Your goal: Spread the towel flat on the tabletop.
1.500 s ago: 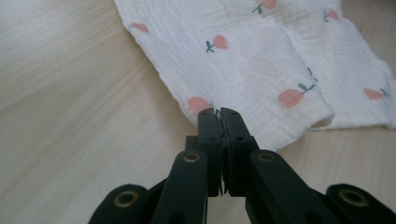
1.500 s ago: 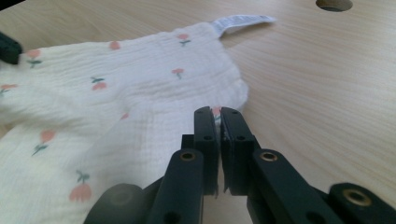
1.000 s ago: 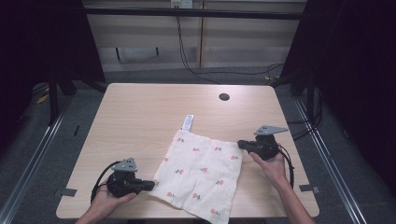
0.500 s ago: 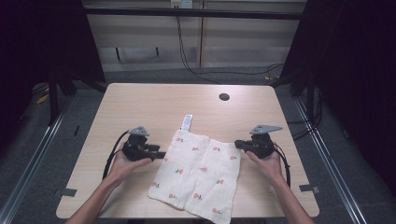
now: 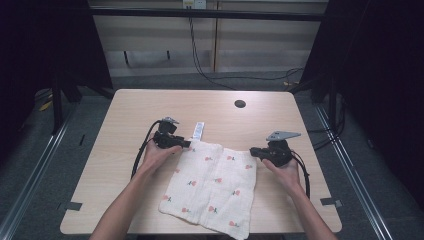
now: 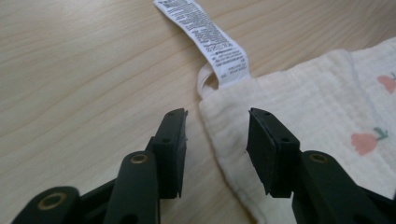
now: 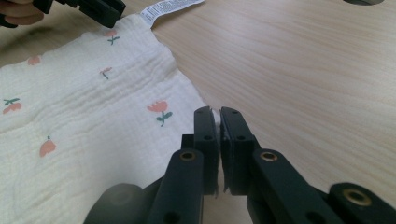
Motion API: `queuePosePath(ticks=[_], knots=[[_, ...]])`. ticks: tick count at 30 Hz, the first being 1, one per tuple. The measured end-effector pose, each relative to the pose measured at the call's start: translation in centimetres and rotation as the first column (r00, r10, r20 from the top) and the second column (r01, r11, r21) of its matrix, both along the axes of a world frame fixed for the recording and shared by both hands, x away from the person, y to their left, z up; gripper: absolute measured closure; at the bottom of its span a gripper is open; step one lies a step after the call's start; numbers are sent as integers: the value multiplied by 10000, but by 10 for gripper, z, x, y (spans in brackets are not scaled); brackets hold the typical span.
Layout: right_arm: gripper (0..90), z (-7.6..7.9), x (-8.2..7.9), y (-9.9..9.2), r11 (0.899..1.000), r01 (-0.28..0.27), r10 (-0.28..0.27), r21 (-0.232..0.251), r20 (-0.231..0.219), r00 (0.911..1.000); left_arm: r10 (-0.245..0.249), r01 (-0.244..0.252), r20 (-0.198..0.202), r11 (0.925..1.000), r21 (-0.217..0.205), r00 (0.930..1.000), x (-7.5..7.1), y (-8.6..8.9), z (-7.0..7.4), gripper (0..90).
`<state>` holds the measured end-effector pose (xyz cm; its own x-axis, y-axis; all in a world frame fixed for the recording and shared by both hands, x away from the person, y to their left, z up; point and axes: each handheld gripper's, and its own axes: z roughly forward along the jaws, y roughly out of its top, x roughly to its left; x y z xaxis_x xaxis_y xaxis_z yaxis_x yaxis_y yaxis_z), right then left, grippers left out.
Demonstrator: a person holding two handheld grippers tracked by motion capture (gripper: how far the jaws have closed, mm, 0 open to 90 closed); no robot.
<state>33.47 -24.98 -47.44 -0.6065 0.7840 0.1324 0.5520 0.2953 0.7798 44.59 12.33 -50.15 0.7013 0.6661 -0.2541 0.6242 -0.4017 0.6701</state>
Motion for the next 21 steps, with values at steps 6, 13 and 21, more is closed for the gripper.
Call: queuePosePath(ticks=[6, 13, 21], knots=[[864, 1, 0, -2, 10000, -56, 56, 27, 11, 10000, -616, 590, 579, 9973, 448, 9964, -3, -11, -1, 838], [864, 6, 5, -7, 9994, 93, -100, 333, 226, 9997, -473, 452, 825, 9986, 271, 9955, -10, 7, 15, 883], [866, 24, 24, -7, 9993, 184, -199, 332, 444, 9988, -72, 142, 1169, 9981, -592, 9931, -18, 37, 33, 885]])
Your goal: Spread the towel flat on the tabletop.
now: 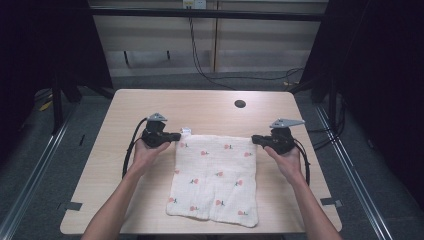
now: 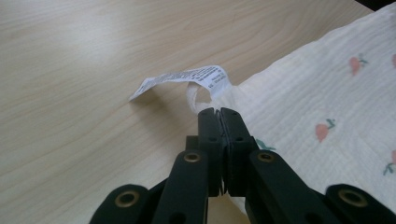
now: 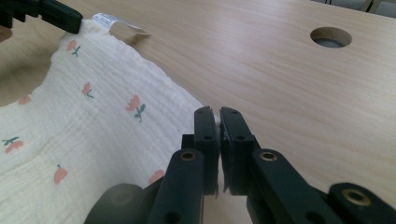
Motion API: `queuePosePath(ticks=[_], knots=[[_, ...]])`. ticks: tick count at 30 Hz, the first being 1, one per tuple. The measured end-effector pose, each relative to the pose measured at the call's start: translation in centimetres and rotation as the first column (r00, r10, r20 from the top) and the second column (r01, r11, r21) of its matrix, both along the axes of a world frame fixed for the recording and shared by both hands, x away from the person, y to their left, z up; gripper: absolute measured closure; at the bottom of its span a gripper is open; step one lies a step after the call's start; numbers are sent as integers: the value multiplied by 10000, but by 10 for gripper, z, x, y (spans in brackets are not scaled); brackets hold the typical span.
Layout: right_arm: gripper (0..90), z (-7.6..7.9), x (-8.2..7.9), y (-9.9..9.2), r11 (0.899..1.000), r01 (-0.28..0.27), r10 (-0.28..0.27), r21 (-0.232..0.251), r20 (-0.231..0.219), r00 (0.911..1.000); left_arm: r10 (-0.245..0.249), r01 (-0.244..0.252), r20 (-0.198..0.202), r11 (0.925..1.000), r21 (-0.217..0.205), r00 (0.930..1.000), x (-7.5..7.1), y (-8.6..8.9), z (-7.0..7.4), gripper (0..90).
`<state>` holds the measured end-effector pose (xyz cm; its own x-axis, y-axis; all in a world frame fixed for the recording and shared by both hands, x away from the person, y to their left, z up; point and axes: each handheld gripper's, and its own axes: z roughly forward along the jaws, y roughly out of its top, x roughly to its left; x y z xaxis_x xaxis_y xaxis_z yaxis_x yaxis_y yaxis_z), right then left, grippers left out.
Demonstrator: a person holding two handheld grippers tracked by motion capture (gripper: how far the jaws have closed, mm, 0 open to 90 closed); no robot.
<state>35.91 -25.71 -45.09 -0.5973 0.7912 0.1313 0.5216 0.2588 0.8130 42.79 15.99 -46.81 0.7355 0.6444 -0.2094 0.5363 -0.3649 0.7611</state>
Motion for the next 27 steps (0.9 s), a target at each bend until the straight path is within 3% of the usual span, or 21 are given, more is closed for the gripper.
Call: queuePosePath(ticks=[2, 6, 8, 10, 12, 13, 14, 17, 19, 23, 27], knots=[[866, 2, 10, 7, 9999, -79, 79, -79, 34, 10000, 86, -86, 46, 9999, 145, 10000, 0, 4, 1, 885], [865, 3, 29, 17, 9999, -114, 115, 92, -61, 9999, 575, -575, -136, 9983, -4, 9983, 7, 16, -3, 884], [865, -2, 37, 22, 9997, -162, 156, -184, -322, 9994, 759, -745, -422, 9967, 332, 9962, 12, 18, -10, 884], [865, -11, 44, 26, 9989, -168, 144, -437, -539, 9984, 778, -769, -647, 9969, 150, 9949, 15, 18, -16, 884], [864, -19, 50, 28, 9994, 33, -56, -354, -655, 9978, 878, -874, -633, 9961, 89, 9941, 16, 17, -19, 881], [863, -21, 52, 28, 9995, 118, -138, -305, -657, 9977, 763, -747, -606, 9968, 272, 9952, 17, 17, -19, 877], [860, -24, 53, 28, 9996, 178, -195, -240, -741, 9971, 963, -950, -574, 9952, 236, 9937, 16, 16, -20, 854], [817, -27, 54, 27, 9989, 425, -438, -204, -672, 9968, 897, -885, -467, 9957, 278, 9949, 15, 17, -20, 800], [785, -26, 53, 26, 9986, 452, -467, -280, -566, 9973, 938, -929, -494, 9955, 206, 9944, 14, 17, -19, 713], [702, -18, 47, 19, 9974, 617, -634, -380, -460, 9969, 823, -813, -472, 9964, 235, 9955, 8, 24, -18, 695], [635, -8, 33, 11, 9982, 456, -470, -385, -371, 9982, 866, -869, -479, 9962, -46, 9951, 1, 33, -16, 629]])
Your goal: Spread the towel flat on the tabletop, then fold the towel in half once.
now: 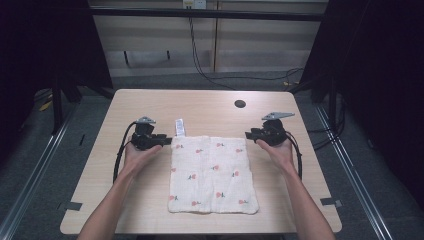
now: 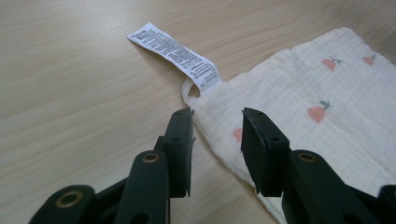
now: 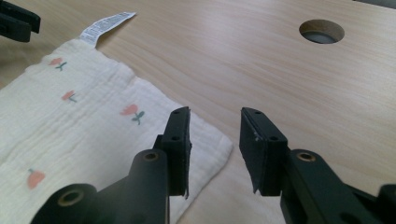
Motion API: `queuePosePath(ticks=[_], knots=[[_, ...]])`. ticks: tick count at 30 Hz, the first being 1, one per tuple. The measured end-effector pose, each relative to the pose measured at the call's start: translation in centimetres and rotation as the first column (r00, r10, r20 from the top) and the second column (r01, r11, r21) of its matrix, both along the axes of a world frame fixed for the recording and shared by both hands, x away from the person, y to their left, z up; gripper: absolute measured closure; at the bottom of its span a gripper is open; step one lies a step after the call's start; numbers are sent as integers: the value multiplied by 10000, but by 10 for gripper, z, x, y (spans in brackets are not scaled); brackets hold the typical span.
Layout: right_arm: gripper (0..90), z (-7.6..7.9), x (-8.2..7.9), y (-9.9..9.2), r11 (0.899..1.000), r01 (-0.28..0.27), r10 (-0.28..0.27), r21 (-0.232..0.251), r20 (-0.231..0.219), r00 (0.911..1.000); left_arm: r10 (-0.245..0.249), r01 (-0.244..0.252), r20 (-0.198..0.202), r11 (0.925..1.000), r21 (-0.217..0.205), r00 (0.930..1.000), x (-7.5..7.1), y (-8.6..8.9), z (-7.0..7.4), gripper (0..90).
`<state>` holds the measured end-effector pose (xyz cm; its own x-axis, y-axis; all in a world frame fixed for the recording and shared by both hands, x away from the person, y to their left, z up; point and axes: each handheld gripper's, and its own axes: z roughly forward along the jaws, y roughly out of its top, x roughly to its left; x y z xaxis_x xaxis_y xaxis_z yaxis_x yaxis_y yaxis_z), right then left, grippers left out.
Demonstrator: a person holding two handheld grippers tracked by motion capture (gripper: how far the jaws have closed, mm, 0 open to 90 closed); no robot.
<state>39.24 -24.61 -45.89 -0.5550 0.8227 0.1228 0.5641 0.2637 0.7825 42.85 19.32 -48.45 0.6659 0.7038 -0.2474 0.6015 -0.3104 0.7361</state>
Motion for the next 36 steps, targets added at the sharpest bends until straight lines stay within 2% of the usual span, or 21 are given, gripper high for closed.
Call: queuePosePath(ticks=[2, 4, 5, 7, 9, 11, 12, 13, 16, 19, 22, 24, 26, 27, 31, 34, 36], knots=[[607, 2, -7, -3, 9998, -62, 62, 193, 15, 10000, 65, -65, 13, 9999, -106, 10000, -4, 2, 1, 593], [591, 0, -17, -5, 9956, -39, 53, 940, -143, 9999, -99, 101, 95, 9998, -187, 9999, -9, 2, 2, 561], [585, -1, -20, -5, 9945, -122, 138, 1041, -143, 9998, -199, 200, 40, 9997, -155, 9998, -12, -1, 3, 555], [571, -3, -29, -3, 9982, -274, 285, 533, -200, 9994, -546, 548, 63, 9983, -215, 9985, -18, -3, 5, 540], [570, -3, -37, -3, 9975, -489, 504, 503, -291, 9983, -744, 745, 46, 9964, -407, 9972, -25, -4, 8, 540], [567, 0, -45, -4, 9974, -535, 545, 483, -204, 9983, -1014, 1013, -21, 9944, -284, 9948, -34, -4, 10, 539], [563, 3, -51, -5, 9959, -705, 717, 559, -212, 9972, -1105, 1103, -67, 9936, -239, 9939, -37, -4, 11, 502], [561, 5, -54, -5, 9960, -773, 781, 440, -164, 9968, -1325, 1323, -149, 9911, -172, 9911, -42, -2, 12, 484], [545, 10, -71, -4, 9949, -990, 990, 214, -8, 9951, -1328, 1323, -121, 9906, -348, 9911, -55, 4, 13, 474], [536, 10, -86, -6, 9926, -1193, 1191, 230, 102, 9928, -1335, 1332, -110, 9907, -283, 9910, -73, 4, 13, 470], [530, 7, -100, -6, 9912, -1320, 1319, 114, 68, 9912, -1731, 1728, -149, 9848, -180, 9848, -88, -3, 11, 469], [526, 5, -108, -3, 9912, -1315, 1315, -117, -27, 9913, -2049, 2044, -159, 9785, -259, 9787, -97, -7, 11, 478], [526, 2, -115, 2, 9887, -1477, 1477, -266, -48, 9890, -2215, 2214, -63, 9751, -87, 9751, -105, -10, 12, 493], [526, 0, -116, 4, 9882, -1503, 1500, -304, -117, 9886, -2274, 2271, -160, 9737, -153, 9737, -107, -10, 11, 502], [528, -10, -112, 8, 9888, -1469, 1461, -261, -295, 9888, -2376, 2379, -153, 9711, 170, 9712, -114, -12, 7, 560], [529, -14, -110, 9, 9894, -1416, 1402, -331, -414, 9893, -2631, 2638, -222, 9639, 365, 9645, -116, -14, 3, 587], [530, -17, -110, 9, 9891, -1431, 1411, -359, -528, 9886, -2690, 2700, -272, 9617, 473, 9628, -117, -16, -1, 587]])
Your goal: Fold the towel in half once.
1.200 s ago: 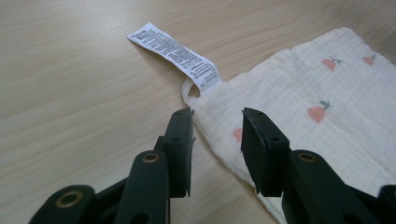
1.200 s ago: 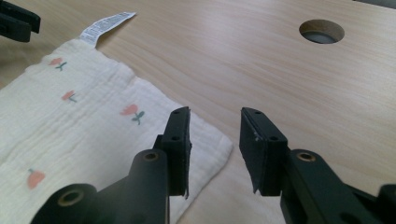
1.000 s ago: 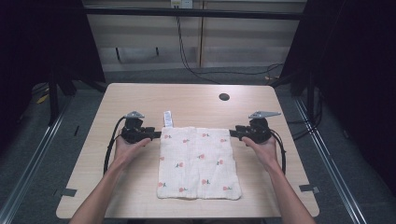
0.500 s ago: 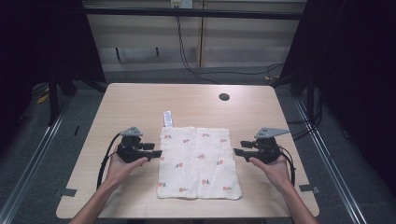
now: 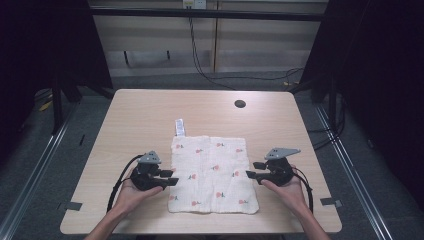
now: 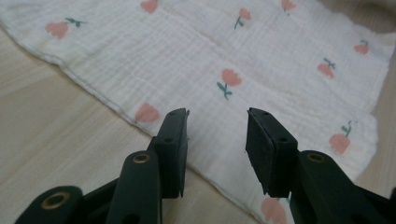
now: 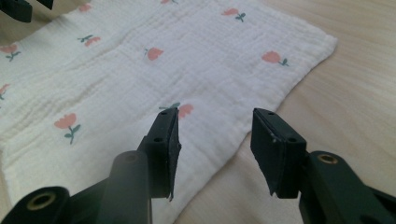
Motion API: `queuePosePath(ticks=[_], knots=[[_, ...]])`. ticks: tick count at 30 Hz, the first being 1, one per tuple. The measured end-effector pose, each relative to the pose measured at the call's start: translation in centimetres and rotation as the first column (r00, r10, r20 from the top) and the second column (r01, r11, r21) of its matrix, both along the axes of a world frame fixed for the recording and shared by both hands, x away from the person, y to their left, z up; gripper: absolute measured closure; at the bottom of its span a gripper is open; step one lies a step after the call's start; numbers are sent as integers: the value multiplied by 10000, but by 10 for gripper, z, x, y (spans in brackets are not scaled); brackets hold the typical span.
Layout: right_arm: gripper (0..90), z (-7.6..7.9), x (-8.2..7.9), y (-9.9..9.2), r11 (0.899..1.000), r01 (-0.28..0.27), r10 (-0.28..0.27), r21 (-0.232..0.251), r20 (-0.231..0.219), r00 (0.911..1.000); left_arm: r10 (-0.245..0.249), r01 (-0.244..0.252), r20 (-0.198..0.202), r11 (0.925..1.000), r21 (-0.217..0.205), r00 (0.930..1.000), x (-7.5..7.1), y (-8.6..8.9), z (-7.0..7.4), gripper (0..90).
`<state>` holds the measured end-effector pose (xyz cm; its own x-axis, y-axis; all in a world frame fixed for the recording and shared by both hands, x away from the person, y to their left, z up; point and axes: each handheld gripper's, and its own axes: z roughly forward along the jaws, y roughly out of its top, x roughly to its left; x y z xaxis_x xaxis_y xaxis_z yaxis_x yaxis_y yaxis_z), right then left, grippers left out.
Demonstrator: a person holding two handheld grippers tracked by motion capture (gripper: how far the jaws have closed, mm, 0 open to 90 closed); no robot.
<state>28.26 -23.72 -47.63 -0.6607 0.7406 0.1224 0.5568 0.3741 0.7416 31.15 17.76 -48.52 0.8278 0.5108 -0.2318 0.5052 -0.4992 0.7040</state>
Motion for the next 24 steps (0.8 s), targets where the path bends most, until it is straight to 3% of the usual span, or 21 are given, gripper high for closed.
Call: queuePosePath(ticks=[2, 7, 10, 13, 18, 20, 22, 24], knots=[[534, -2, -1, 1, 9999, -24, 24, -168, -19, 10000, 73, -73, -64, 10000, -1, 10000, -1, 0, -5, 581], [540, -7, 0, 2, 9994, 39, -41, -337, -76, 10000, 144, -146, 53, 9989, 450, 9999, 0, -2, -12, 534], [531, -11, 1, 6, 9975, 67, -74, -707, -94, 9999, 31, -30, -8, 9983, 583, 10000, -4, -6, -11, 518], [530, -13, 4, 7, 9978, 54, -62, -663, -117, 9999, -21, 13, 130, 9980, 628, 9999, -3, -9, -11, 521], [593, -18, 4, 9, 9940, 44, -54, -1094, -89, 9999, -139, 22, 885, 9914, 1309, 9960, -7, -11, -10, 674], [651, -21, 2, 13, 9878, -79, 81, -1556, 10, 10000, -222, 18, 1261, 9872, 1597, 9918, -10, -14, -10, 711], [687, -21, -1, 16, 9867, -126, 149, -1621, 129, 9998, -414, 195, 1301, 9861, 1649, 9906, -13, -17, -9, 776], [783, -21, -3, 17, 9857, -230, 256, -1669, 137, 9996, -477, 264, 1281, 9863, 1630, 9906, -14, -18, -9, 841]])
